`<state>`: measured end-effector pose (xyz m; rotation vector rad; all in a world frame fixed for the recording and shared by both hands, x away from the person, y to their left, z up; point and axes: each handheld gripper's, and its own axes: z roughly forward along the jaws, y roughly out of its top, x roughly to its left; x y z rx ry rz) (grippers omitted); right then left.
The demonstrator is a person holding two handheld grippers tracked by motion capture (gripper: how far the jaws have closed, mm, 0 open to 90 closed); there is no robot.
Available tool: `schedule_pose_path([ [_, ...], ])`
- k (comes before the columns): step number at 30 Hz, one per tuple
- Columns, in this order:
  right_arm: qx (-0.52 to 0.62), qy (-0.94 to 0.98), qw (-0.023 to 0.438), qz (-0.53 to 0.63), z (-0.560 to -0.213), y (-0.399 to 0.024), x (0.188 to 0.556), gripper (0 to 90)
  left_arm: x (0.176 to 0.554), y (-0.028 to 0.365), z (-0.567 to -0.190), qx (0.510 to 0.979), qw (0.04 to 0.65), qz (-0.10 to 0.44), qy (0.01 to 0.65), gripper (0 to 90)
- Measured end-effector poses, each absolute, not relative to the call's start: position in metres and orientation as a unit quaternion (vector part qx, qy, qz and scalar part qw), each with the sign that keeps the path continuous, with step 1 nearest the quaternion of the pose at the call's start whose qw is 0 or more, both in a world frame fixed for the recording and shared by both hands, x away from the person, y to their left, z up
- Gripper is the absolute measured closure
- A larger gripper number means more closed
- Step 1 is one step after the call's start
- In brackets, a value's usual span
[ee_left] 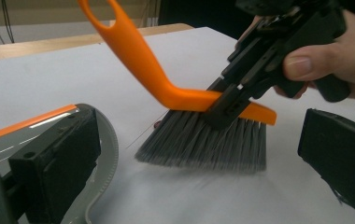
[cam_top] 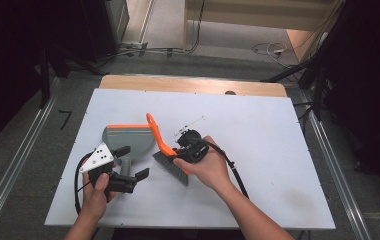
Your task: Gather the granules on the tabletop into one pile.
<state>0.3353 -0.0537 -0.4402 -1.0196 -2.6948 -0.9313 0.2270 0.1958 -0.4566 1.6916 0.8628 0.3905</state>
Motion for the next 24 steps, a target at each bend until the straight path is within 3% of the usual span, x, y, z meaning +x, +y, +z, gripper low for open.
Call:
schedule_pose_path([
  [13, -0.427, -0.855, 0.058, -0.289, -0.464, -0.080, 0.369, 67.9, 0.226, 0.196, -0.457, 0.720, 0.566, 0.165, 0.366, 0.0],
  [24, -0.468, -0.834, 0.043, -0.290, -0.466, -0.119, 0.375, 67.5, 0.225, 0.196, -0.458, 0.721, 0.564, 0.165, 0.367, 0.0],
])
